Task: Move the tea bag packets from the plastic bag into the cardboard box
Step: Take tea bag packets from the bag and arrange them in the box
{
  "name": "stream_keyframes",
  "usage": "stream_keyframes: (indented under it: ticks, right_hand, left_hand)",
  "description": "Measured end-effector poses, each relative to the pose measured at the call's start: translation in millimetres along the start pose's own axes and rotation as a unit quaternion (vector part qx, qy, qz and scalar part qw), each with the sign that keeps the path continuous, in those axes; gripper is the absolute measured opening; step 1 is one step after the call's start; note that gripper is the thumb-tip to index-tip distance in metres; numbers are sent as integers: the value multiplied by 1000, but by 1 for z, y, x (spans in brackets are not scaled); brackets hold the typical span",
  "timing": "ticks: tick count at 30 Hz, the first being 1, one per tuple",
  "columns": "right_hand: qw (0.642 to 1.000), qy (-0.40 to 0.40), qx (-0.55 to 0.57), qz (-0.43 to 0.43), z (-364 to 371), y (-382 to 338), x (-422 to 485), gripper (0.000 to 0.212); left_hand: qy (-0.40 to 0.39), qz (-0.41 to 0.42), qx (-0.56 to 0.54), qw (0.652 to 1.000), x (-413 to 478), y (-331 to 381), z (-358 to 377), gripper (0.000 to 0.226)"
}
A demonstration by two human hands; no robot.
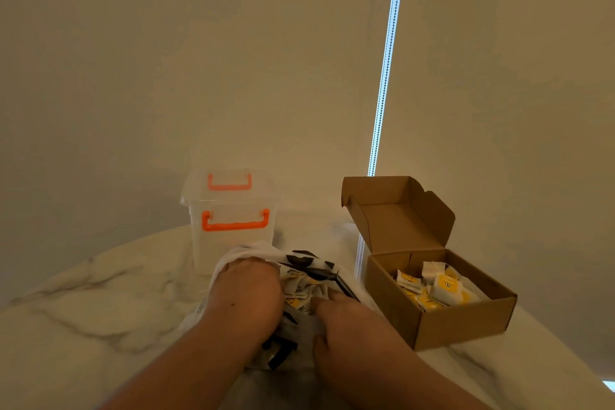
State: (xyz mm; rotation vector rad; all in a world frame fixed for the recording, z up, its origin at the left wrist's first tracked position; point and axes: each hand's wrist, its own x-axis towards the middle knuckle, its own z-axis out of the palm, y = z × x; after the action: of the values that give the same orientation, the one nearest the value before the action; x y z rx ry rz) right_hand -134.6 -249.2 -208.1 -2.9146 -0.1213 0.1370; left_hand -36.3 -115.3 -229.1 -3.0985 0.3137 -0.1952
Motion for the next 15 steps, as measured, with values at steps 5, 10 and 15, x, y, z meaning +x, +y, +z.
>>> stream_keyframes:
  ticks: [5, 10, 15]
  right_hand:
    - [999, 39, 2, -19, 7, -1, -1, 50]
    - [997, 60, 22, -32, 10, 2, -1, 49]
    - [980, 140, 135, -33, 5, 11, -6, 39]
  left_hand:
    - [152, 8, -9, 988, -7, -3, 6, 18]
    - [129, 10, -40, 991, -10, -6, -3, 21]
    - [87, 58, -217, 971, -18, -9, -24, 15]
